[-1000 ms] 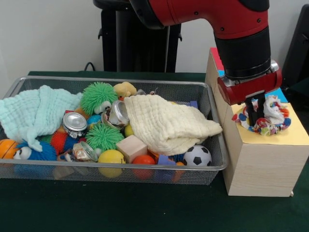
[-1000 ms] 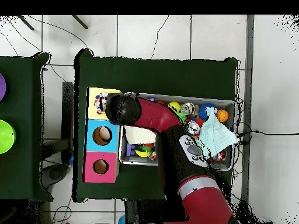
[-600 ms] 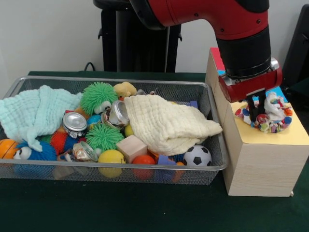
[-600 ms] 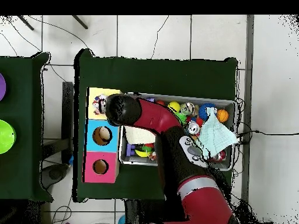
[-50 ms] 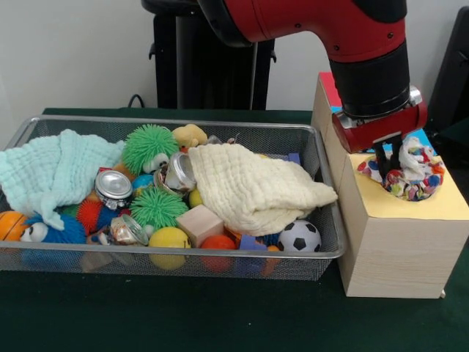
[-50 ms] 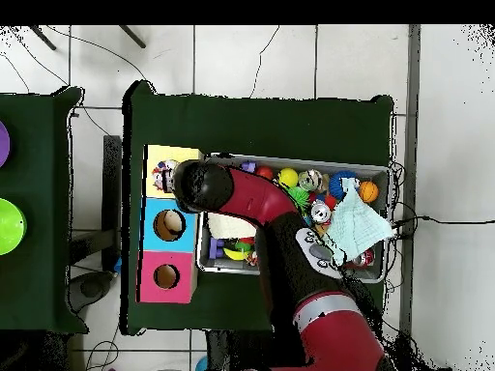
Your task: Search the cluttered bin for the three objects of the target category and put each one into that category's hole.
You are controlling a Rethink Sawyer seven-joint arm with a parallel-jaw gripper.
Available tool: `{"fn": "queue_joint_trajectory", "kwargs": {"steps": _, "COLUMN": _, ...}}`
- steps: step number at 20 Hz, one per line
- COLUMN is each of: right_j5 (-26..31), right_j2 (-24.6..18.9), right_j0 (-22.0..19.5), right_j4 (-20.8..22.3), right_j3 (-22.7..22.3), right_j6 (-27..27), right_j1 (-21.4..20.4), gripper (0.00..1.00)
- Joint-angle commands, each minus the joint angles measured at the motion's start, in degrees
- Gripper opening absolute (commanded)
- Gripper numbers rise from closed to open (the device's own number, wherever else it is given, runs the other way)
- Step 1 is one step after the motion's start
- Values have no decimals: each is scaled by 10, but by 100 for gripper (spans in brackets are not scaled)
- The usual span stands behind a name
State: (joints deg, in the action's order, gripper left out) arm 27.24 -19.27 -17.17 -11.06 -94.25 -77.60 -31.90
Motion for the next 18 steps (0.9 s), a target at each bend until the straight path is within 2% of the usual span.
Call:
{"fn": "queue_joint_trajectory", "kwargs": {"steps": 1, "right_j5": -98, "right_j2": -72, "right_j0": -41, "right_j4": 7, "right_j3": -76, "right_j6": -86, "right_j1": 45, "gripper": 0}}
{"fn": "queue_joint_trajectory", "kwargs": {"steps": 3, "right_j5": -151, "right_j2": -107, "right_j0": -64, "right_j4": 16, "right_j3": -89, "right_j6": -84, "right_j1": 54, "gripper": 0}}
{"fn": "queue_joint_trajectory", "kwargs": {"steps": 5, "right_j5": -180, "right_j2": -126, "right_j0": -77, "right_j4": 27, "right_j3": -95, "right_j6": -88, "right_j1": 60, "gripper": 0}}
{"fn": "queue_joint_trajectory", "kwargs": {"steps": 10, "right_j5": -214, "right_j2": -140, "right_j0": -82, "right_j4": 39, "right_j3": -93, "right_j6": -95, "right_j1": 71, "gripper": 0}}
{"fn": "queue_joint_trajectory", "kwargs": {"steps": 14, "right_j5": -197, "right_j2": -112, "right_j0": -60, "right_j4": 35, "right_j3": -84, "right_j6": -96, "right_j1": 77, "gripper": 0}}
{"fn": "queue_joint_trajectory", "kwargs": {"steps": 17, "right_j5": -121, "right_j2": -59, "right_j0": -20, "right_j4": 14, "right_j3": -58, "right_j6": -94, "right_j1": 72, "gripper": 0}}
{"fn": "queue_joint_trajectory", "kwargs": {"steps": 18, "right_j5": -117, "right_j2": -51, "right_j0": -14, "right_j4": 13, "right_j3": -55, "right_j6": -95, "right_j1": 76, "gripper": 0}}
